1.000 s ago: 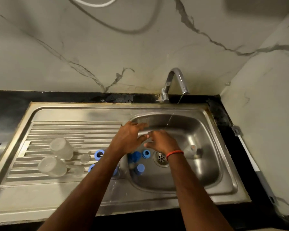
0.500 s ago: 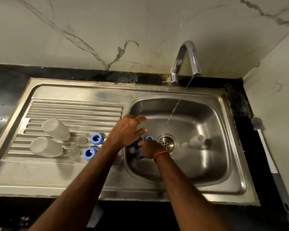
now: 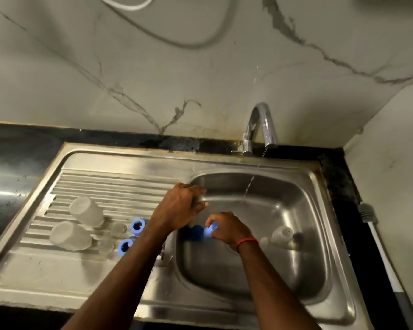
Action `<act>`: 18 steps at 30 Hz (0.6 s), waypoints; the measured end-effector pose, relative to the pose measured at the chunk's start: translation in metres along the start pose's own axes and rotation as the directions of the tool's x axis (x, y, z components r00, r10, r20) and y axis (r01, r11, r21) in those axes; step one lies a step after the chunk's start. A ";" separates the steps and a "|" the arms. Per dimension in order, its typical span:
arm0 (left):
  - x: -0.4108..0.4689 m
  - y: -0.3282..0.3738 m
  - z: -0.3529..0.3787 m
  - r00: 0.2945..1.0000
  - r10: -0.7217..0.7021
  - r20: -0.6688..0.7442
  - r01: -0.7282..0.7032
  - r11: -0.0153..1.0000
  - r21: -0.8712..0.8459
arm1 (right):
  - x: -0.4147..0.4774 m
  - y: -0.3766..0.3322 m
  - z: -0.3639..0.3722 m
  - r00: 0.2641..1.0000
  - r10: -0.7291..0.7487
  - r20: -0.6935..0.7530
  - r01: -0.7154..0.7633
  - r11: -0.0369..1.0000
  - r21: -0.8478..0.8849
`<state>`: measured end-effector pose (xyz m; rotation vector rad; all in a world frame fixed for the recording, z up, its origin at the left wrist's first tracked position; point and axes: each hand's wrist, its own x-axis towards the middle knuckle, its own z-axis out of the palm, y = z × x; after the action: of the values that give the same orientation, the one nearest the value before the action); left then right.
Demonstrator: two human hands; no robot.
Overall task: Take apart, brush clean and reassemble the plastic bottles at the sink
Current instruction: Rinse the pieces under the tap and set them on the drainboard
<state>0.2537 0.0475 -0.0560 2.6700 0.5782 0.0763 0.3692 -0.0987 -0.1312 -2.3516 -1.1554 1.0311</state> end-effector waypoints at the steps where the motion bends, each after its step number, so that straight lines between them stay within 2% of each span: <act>1: 0.004 0.004 -0.002 1.000 0.009 -0.012 -0.010 1.000 -0.019 | -0.001 0.002 -0.016 0.998 0.026 -0.065 -0.023 0.999 0.044; 7: 0.030 0.042 -0.002 0.998 0.011 -0.057 -0.021 0.985 -0.173 | -0.009 0.014 -0.091 0.945 0.056 -0.323 -0.001 0.986 0.167; 12: 0.061 0.070 0.019 0.986 -0.160 -0.051 0.140 0.950 -0.278 | -0.010 0.028 -0.125 0.890 0.028 -0.455 0.090 0.967 0.237; 15: 0.070 0.077 0.030 0.933 -0.352 -0.081 0.271 0.830 -0.488 | -0.007 0.027 -0.128 0.869 0.033 -0.494 0.133 0.945 0.297; 18: 0.087 0.088 0.036 0.911 -0.411 0.026 0.305 0.631 -0.713 | 0.004 0.031 -0.132 0.858 0.048 -0.512 0.179 0.905 0.385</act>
<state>0.3714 -0.0037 -0.0563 1.7626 0.9053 0.3086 0.4839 -0.1111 -0.0597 -2.0302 -0.7137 0.5021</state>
